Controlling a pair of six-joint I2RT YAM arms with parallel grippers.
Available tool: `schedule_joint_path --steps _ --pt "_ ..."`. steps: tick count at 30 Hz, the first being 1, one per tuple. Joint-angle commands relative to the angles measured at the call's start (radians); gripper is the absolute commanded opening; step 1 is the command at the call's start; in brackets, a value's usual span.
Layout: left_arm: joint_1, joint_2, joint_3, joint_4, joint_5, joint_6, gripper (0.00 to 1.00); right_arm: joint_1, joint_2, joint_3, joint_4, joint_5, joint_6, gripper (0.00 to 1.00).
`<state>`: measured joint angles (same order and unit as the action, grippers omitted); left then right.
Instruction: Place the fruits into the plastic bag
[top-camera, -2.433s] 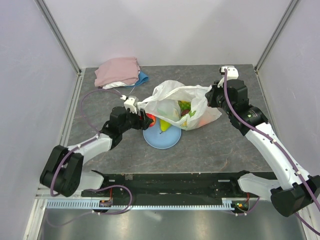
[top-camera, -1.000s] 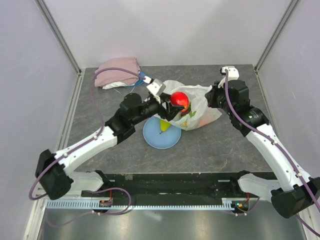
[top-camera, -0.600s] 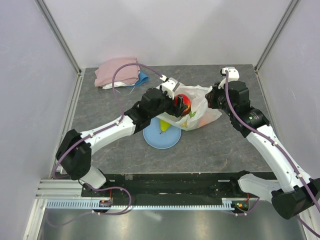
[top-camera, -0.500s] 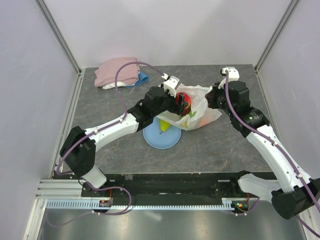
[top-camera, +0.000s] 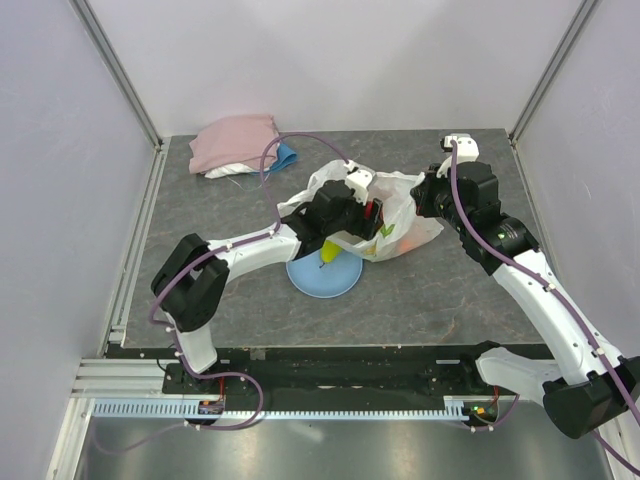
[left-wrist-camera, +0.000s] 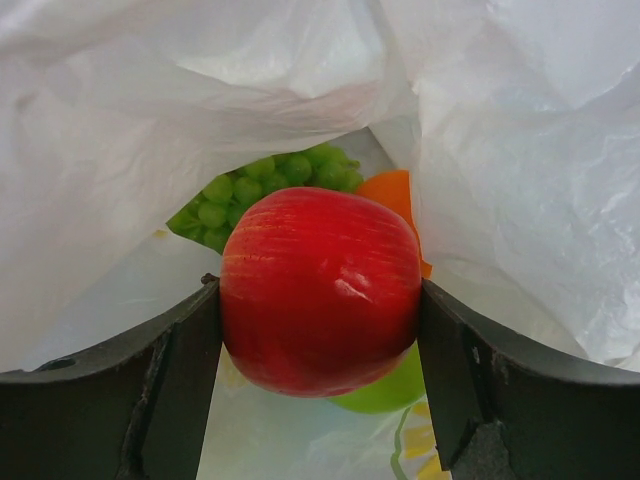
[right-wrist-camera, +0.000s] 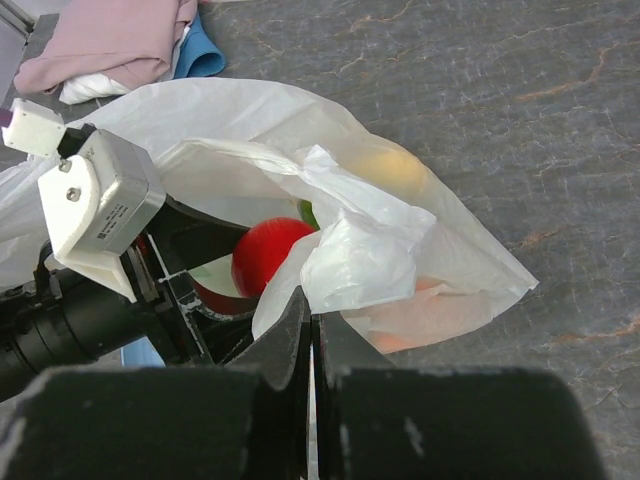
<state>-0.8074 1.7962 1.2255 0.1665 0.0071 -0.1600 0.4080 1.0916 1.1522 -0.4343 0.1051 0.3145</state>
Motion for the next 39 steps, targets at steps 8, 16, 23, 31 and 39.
schedule_joint_path --steps 8,16,23,31,39 --pt "-0.006 0.083 0.005 0.053 0.108 -0.047 0.86 -0.005 -0.001 -0.008 0.025 0.004 0.006 0.00" --pt "-0.006 0.077 0.006 0.051 0.108 -0.052 0.98 -0.005 -0.004 -0.006 0.025 0.005 0.006 0.00" --pt "-0.006 0.028 0.000 0.051 0.108 -0.047 0.99 -0.003 -0.004 -0.008 0.025 0.005 0.006 0.00" --pt "-0.004 -0.139 -0.070 0.129 0.146 -0.044 0.99 -0.005 -0.006 -0.006 0.023 0.008 0.005 0.00" --pt "0.008 -0.287 -0.089 0.100 0.160 -0.032 0.99 -0.006 -0.007 -0.006 0.023 0.005 0.003 0.00"
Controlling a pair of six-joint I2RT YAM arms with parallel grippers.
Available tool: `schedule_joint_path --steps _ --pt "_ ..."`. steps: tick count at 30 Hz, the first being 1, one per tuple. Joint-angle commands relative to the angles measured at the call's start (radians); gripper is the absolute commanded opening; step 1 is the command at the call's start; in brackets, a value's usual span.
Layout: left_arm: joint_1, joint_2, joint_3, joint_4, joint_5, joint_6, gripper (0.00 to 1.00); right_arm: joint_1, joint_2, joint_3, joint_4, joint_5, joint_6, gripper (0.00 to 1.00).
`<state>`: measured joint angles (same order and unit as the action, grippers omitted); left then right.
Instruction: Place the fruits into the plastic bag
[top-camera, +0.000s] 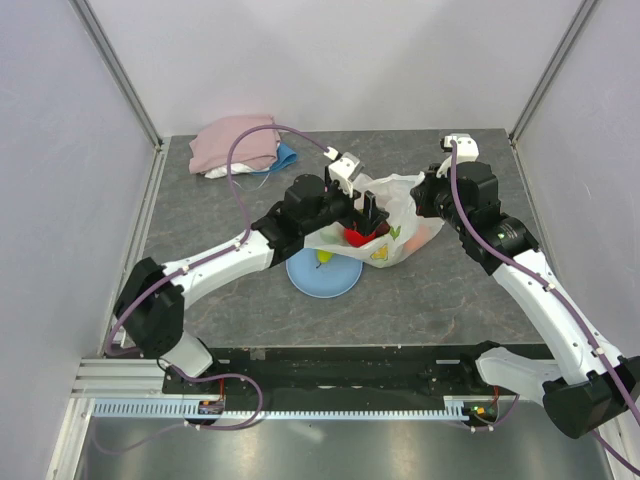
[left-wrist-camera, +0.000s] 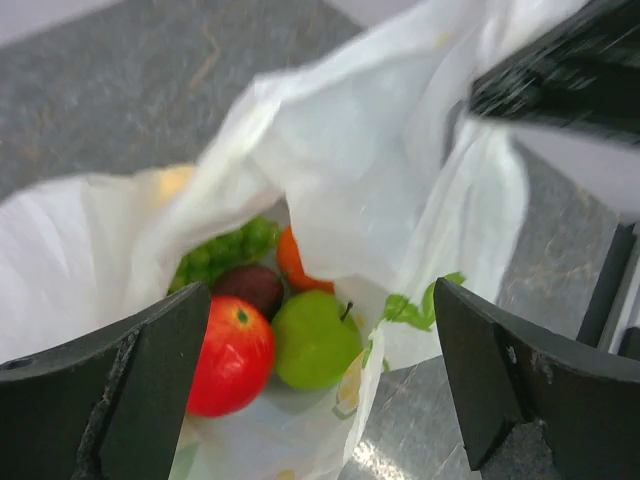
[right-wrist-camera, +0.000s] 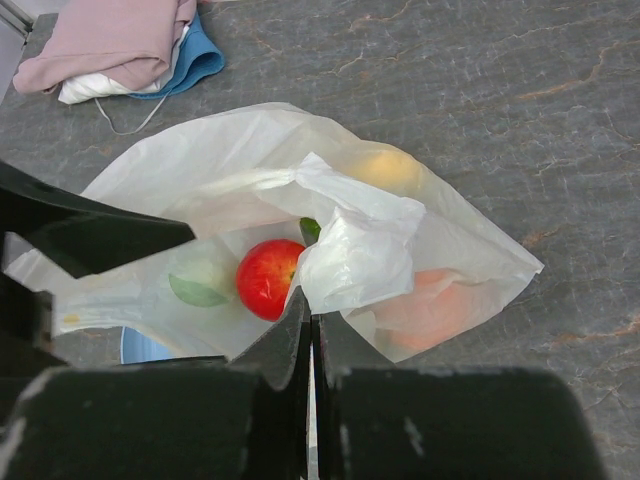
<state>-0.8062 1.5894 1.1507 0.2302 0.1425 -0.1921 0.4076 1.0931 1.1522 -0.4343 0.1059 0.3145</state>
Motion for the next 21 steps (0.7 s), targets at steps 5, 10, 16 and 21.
schedule_joint_path --steps 5,10,16,21 --pt "0.013 -0.271 -0.107 0.107 0.002 0.048 0.99 -0.006 -0.012 -0.003 0.023 0.009 0.001 0.00" --pt "0.119 -0.443 -0.219 0.089 -0.093 0.033 0.99 -0.004 -0.012 0.001 0.023 0.008 0.001 0.00" --pt "0.416 -0.611 -0.407 0.061 -0.106 -0.118 0.99 -0.004 -0.001 0.006 0.025 -0.008 0.003 0.00" --pt "0.515 -0.533 -0.453 -0.048 -0.170 -0.092 0.99 -0.006 0.001 0.009 0.026 -0.011 0.003 0.00"
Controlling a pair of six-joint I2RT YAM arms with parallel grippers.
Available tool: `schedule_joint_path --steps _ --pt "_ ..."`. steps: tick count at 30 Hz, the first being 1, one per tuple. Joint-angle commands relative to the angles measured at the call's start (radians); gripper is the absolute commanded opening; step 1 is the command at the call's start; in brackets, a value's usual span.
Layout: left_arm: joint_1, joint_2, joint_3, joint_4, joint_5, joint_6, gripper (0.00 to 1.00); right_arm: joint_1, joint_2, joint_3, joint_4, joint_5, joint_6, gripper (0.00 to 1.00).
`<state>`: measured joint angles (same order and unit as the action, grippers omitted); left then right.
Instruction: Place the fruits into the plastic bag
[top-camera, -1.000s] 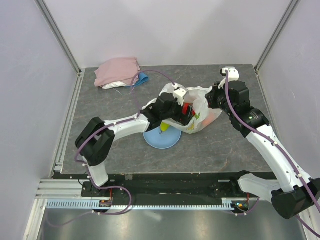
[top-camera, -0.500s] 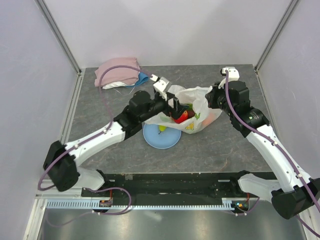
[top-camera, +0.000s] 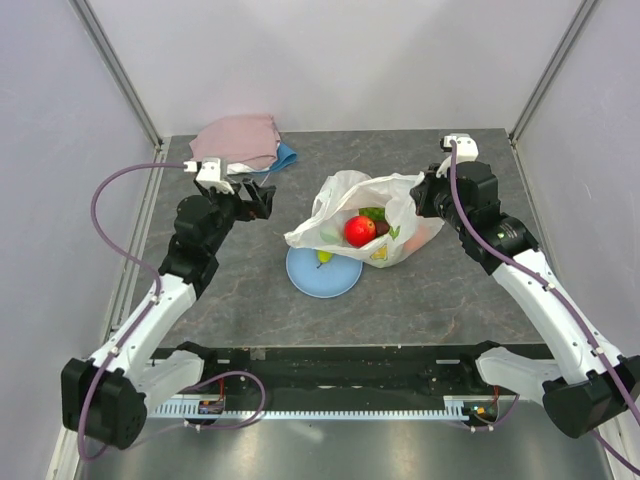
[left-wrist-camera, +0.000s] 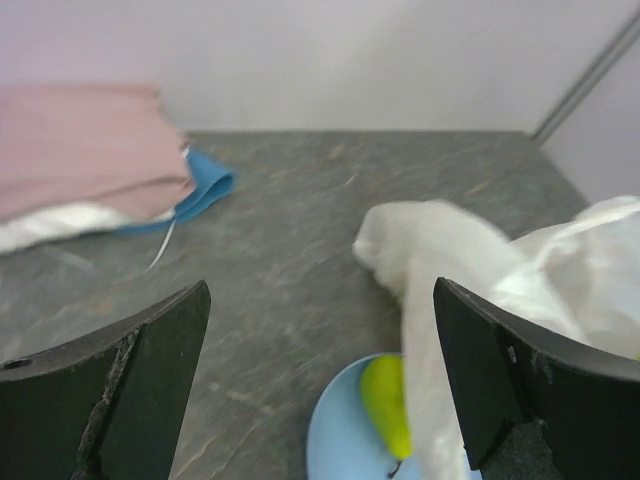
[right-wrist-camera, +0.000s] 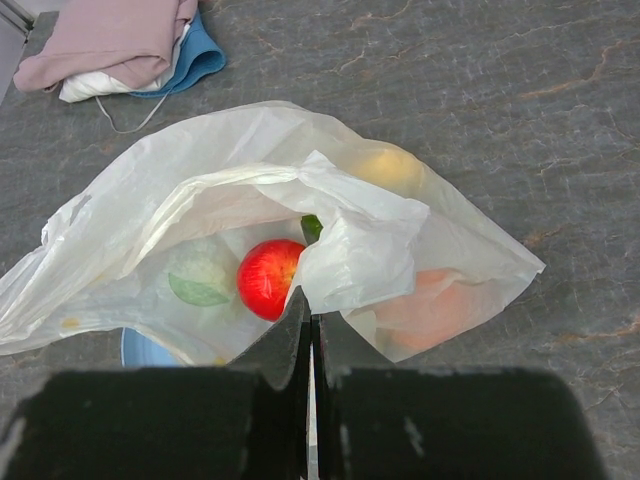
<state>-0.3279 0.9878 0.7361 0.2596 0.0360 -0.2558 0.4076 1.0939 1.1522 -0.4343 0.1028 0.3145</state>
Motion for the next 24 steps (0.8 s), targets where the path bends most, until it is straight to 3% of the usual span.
schedule_joint_path --steps 1,11,24 --pt "0.036 0.083 -0.052 -0.074 -0.074 -0.025 0.99 -0.004 0.000 0.009 0.025 -0.006 0.003 0.00" --pt "0.027 0.248 -0.202 0.093 0.033 -0.054 0.96 -0.006 0.004 0.011 0.023 -0.002 0.001 0.00" --pt "-0.117 0.440 -0.130 0.138 0.050 0.000 0.96 -0.004 0.009 0.010 0.025 0.003 0.001 0.00"
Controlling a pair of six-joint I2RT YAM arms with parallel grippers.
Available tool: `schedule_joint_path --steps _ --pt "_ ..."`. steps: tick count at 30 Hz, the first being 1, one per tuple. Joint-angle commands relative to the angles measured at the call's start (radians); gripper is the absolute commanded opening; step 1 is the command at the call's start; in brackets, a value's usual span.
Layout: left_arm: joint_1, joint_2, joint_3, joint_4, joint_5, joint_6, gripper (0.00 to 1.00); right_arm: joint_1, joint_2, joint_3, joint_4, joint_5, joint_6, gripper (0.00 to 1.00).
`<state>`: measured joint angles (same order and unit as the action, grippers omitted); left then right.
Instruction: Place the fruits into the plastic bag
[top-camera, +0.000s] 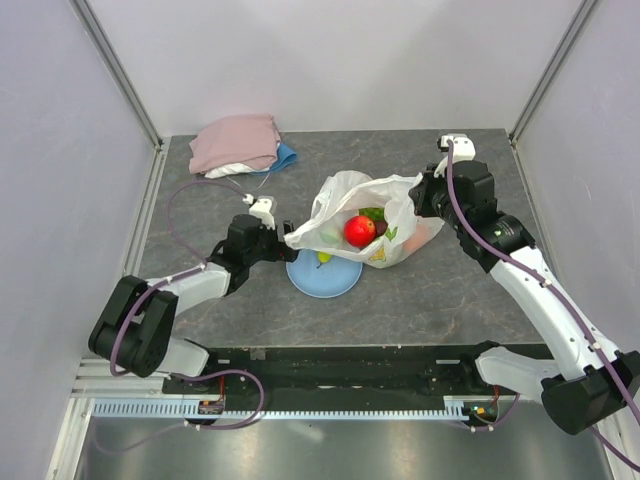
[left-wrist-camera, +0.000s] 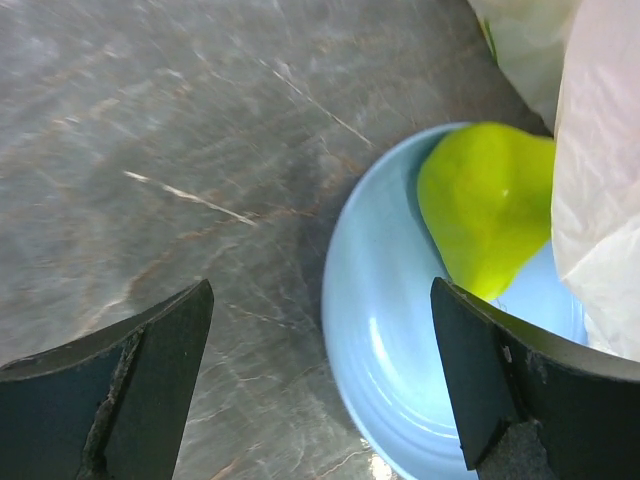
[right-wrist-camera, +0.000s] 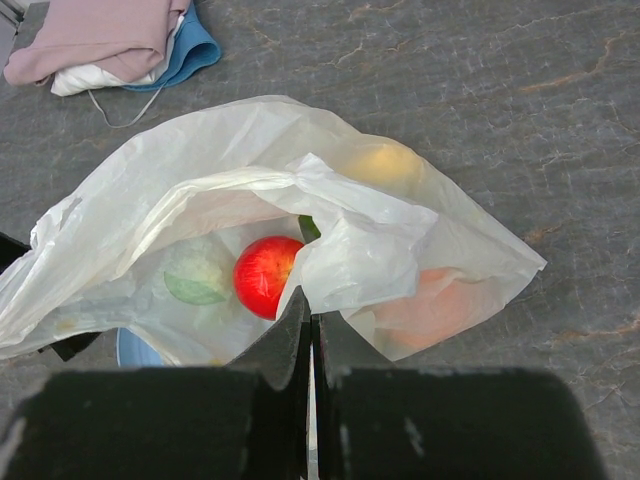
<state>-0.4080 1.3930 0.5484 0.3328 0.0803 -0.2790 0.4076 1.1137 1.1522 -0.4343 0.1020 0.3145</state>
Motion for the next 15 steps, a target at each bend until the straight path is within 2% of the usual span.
schedule_joint_path --steps 1,7,15 --pt "-0.058 0.044 0.070 0.068 0.004 0.026 0.96 -0.007 -0.012 0.009 0.025 0.005 0.003 0.00" --pt "-0.144 0.058 0.108 0.086 -0.033 0.041 0.96 -0.004 -0.014 0.006 0.025 0.010 0.001 0.00" --pt "-0.193 0.127 0.153 0.092 -0.042 0.050 0.96 -0.006 -0.017 0.004 0.025 0.010 0.000 0.00"
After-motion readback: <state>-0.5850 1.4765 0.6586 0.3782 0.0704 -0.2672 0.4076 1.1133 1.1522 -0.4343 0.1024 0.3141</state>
